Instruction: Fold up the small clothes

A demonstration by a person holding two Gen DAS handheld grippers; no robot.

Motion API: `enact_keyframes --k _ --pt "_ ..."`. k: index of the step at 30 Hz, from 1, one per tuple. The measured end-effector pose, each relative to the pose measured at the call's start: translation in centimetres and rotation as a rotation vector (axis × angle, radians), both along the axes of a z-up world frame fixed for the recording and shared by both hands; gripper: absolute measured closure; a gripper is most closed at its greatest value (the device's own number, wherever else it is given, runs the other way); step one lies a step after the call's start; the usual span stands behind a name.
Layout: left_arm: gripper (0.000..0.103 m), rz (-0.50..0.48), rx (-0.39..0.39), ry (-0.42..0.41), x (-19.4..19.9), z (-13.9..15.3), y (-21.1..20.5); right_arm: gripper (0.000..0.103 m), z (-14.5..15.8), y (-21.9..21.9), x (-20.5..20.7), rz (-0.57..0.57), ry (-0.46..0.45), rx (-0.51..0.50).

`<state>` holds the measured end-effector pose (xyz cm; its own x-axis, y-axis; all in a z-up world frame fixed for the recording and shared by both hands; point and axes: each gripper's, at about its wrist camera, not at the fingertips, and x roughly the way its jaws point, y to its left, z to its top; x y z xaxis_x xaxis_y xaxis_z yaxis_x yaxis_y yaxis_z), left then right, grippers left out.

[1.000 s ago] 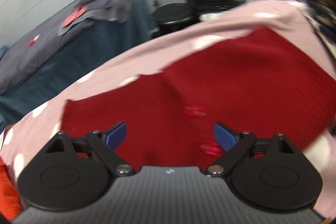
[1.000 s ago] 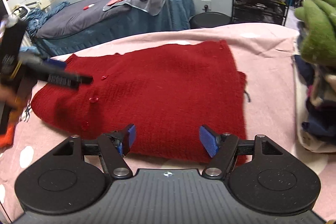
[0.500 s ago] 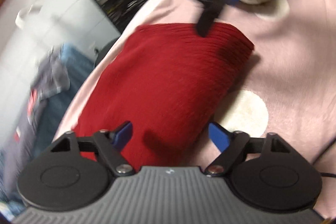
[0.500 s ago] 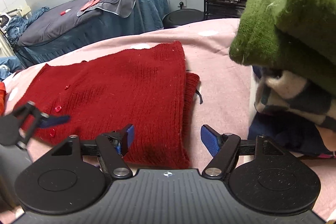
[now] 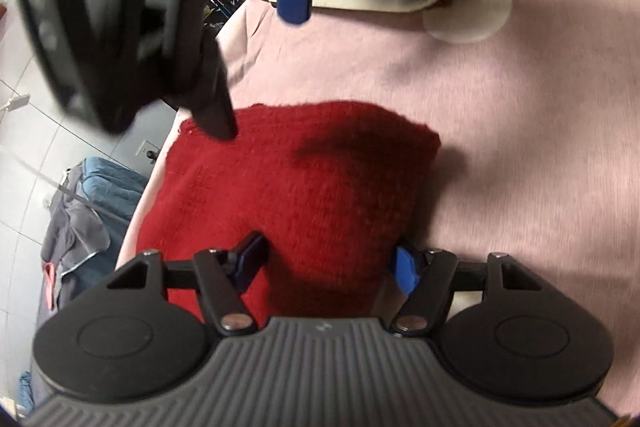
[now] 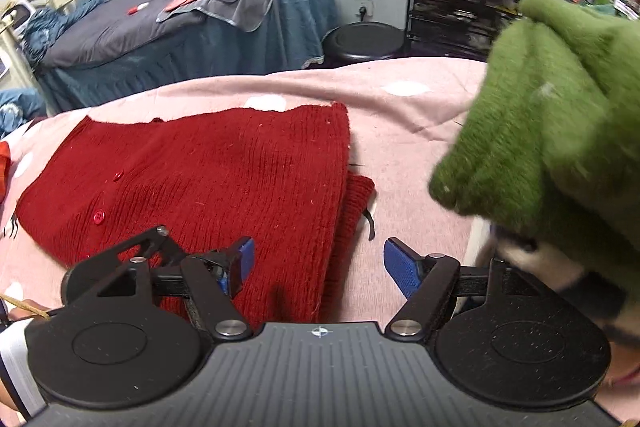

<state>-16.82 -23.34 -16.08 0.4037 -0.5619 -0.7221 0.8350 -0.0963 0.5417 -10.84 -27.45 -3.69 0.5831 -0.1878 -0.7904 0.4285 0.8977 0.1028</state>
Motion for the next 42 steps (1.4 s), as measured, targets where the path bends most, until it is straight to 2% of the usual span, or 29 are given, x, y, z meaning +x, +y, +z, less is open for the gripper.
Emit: enact_keyframes --k 3,7,10,15,19,28,29,31,34,37,39,42 --pt "0.047 0.043 -0.021 0.059 0.4 0.4 -0.3 0.0 -0.5 -0.4 1.0 0.045 0.022 0.021" --pt "0.053 0.058 -0.037 0.094 0.9 0.9 0.3 0.0 -1.2 -0.6 2.4 0.102 0.048 0.018" --pt "0.056 0.067 -0.052 0.122 1.4 1.2 0.5 0.0 -2.1 -1.6 3.2 0.082 0.057 0.08" --pt "0.059 0.078 -0.066 0.143 1.9 1.4 0.9 0.0 -4.0 -2.0 5.2 0.069 0.137 0.056" --pt "0.061 0.112 -0.081 0.187 2.7 1.5 0.4 0.0 -5.5 -3.3 6.3 0.017 0.167 0.13" --pt "0.061 0.147 -0.105 0.238 4.0 2.1 0.5 0.0 -6.8 -4.6 7.0 -0.013 0.118 0.276" --pt "0.062 0.15 -0.11 0.241 4.1 2.2 0.5 0.003 -6.6 -4.5 6.9 -0.002 0.11 0.276" --pt "0.064 0.158 -0.129 0.249 4.0 2.7 1.0 0.058 -5.6 -4.0 6.7 0.021 0.072 0.274" --pt "0.069 0.178 -0.209 0.246 4.7 4.5 2.2 0.066 -4.0 -3.4 6.4 0.017 0.034 0.268" --pt "0.07 0.238 -0.334 0.252 6.2 7.3 5.0 0.067 -1.2 -3.2 6.4 0.014 -0.085 0.349" --pt "0.07 0.293 -0.4 0.265 7.5 9.0 7.0 0.067 1.0 -2.2 7.3 0.057 -0.153 0.382" --pt "0.071 0.39 -0.483 0.293 10.3 11.3 10.2 0.067 3.7 0.7 10.0 0.133 -0.206 0.401"
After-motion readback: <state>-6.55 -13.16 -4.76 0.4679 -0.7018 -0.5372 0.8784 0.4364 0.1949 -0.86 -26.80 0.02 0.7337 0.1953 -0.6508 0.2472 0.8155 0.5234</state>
